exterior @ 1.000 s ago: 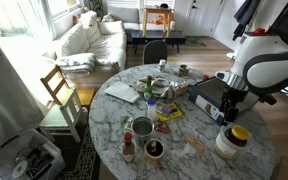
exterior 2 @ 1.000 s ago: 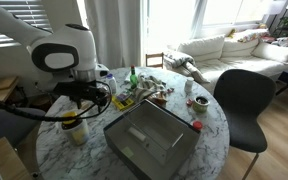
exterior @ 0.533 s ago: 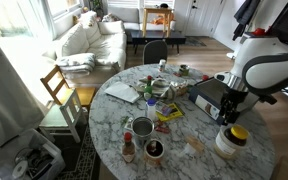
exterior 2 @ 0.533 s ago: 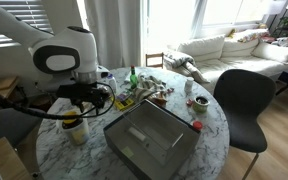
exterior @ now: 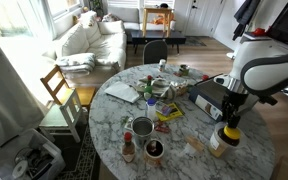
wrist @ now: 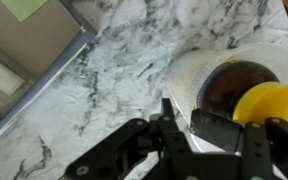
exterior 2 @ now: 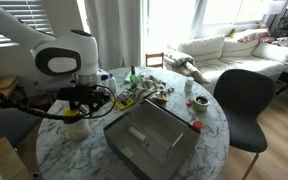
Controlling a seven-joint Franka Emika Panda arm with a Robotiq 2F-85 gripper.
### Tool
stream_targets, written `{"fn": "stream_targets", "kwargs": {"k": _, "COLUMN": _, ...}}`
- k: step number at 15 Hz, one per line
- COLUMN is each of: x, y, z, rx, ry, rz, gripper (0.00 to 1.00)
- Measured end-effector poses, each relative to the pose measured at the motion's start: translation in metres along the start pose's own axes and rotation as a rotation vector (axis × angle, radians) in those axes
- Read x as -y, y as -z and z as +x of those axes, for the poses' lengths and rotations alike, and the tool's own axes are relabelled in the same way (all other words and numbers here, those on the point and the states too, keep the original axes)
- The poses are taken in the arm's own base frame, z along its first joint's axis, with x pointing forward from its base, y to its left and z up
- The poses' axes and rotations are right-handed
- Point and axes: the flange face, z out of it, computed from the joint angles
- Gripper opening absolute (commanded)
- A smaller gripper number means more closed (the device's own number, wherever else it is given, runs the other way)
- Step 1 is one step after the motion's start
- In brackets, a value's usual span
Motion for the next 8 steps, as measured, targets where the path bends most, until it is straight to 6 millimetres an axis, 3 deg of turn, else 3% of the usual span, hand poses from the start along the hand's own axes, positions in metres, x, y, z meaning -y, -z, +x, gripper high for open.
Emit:
{"fn": "stream_targets", "kwargs": {"k": 1, "x": 0.0003, "y": -0.0021, "z": -0.0004, "rx": 0.007, "ry": 0.006, "rz": 0.008, "gripper": 0.62}}
{"fn": "stream_targets", "kwargs": {"k": 2, "x": 0.0007, "y": -0.004, "z": -0.001, "rx": 0.014, "ry": 0.012, "rz": 0.016, "gripper": 0.35}}
{"fn": "stream_targets", "kwargs": {"k": 3, "x": 0.0005, "y": -0.0059, "z": -0.0013, "rx": 0.02, "ry": 0.017, "rz": 0.023, "gripper": 0.25}}
{"fn": "stream_targets", "kwargs": {"k": 4, "x": -0.0004, "y": -0.0075, "z": -0.0015, "rx": 0.025, "ry": 0.019, "rz": 0.029, "gripper": 0.25}}
{"fn": "stream_targets", "kwargs": {"k": 7, "x": -0.0044, "y": -0.011, "z": -0.0031, "rx": 0.034, "ry": 0.011, "rz": 0.04, "gripper": 0.0}}
{"fn": "stream_targets", "kwargs": {"k": 8, "x": -0.0056, "y": -0.0111, "z": -0.0039, "rx": 0.036, "ry": 0.007, "rz": 0.043, "gripper": 0.0}}
